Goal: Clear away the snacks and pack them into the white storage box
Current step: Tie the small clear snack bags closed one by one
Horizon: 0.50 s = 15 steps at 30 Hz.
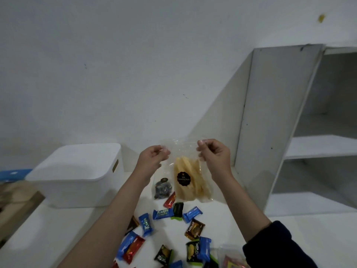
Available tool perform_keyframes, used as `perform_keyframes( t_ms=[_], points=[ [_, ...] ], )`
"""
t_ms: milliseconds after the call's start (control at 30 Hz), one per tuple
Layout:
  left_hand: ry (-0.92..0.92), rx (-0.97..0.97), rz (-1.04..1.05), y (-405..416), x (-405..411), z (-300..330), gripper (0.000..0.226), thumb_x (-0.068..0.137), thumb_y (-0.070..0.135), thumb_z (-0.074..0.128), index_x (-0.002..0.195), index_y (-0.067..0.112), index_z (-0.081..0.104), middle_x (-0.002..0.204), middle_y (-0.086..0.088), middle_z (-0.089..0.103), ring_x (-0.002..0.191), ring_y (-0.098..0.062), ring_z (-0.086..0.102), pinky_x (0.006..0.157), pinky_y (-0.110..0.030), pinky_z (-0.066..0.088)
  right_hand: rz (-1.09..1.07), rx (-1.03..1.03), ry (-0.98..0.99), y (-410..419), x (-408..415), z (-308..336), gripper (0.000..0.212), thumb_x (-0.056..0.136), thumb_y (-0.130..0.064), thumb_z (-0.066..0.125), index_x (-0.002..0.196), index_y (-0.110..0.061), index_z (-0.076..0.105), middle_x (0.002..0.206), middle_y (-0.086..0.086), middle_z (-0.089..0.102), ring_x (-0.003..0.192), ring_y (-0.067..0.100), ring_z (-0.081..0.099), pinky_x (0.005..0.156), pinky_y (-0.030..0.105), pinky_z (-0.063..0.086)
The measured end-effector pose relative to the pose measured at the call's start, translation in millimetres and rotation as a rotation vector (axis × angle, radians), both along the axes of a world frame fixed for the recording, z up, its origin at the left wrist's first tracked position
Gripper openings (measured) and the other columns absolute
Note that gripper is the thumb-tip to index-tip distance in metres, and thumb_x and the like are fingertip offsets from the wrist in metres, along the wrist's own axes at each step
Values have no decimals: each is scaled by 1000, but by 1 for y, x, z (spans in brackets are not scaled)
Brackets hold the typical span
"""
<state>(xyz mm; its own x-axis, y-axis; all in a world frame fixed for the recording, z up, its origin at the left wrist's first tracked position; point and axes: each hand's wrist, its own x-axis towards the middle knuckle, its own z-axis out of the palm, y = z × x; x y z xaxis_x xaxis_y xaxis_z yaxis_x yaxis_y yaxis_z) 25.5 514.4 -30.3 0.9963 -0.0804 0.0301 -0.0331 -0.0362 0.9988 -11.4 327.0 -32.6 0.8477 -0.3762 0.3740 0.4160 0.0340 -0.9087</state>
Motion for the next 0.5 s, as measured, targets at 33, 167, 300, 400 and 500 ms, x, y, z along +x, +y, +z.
perform_keyframes(
  t_ms=[33, 167, 300, 400, 500],
  points=[
    [-5, -15, -9, -2, -3, 1, 27, 89, 24, 62, 114, 14, 61, 100, 0, 70, 97, -16, 65, 88, -37, 46, 4, 23, -3, -2, -2, 0, 18, 87, -11, 66, 70, -17, 66, 64, 1, 65, 51, 10, 56, 50, 22, 48],
    [-38, -63, -21, -10, -14, 7, 21, 89, 25, 61, 105, 13, 66, 93, -1, 70, 90, -18, 67, 87, -37, 48, 25, 67, -17, -10, -11, 2, 22, 88, -7, 64, 66, -14, 63, 61, 0, 64, 47, 10, 54, 48, 22, 47],
    [-83, -66, -26, -17, -20, 14, 12, 90, 26, 60, 95, 20, 69, 88, 2, 69, 80, -14, 65, 80, -33, 47, 47, 89, -21, -18, -14, 6, 27, 88, -4, 62, 64, -16, 61, 61, 3, 63, 49, 14, 54, 52, 25, 49],
    [-112, -74, -33, -21, -20, 20, 11, 90, 25, 60, 93, 21, 70, 85, 5, 69, 75, -12, 63, 76, -30, 46, 63, 127, -28, -22, -14, 10, 28, 89, -2, 61, 64, -13, 58, 62, 5, 61, 50, 14, 53, 52, 26, 48],
    [-146, -91, -31, -24, -22, 25, 10, 90, 24, 60, 90, 19, 69, 83, 7, 68, 72, -11, 61, 73, -28, 45, 63, 160, -26, -22, -15, 12, 27, 90, -4, 60, 65, -14, 56, 62, 2, 60, 49, 13, 53, 53, 27, 49]
  ],
)
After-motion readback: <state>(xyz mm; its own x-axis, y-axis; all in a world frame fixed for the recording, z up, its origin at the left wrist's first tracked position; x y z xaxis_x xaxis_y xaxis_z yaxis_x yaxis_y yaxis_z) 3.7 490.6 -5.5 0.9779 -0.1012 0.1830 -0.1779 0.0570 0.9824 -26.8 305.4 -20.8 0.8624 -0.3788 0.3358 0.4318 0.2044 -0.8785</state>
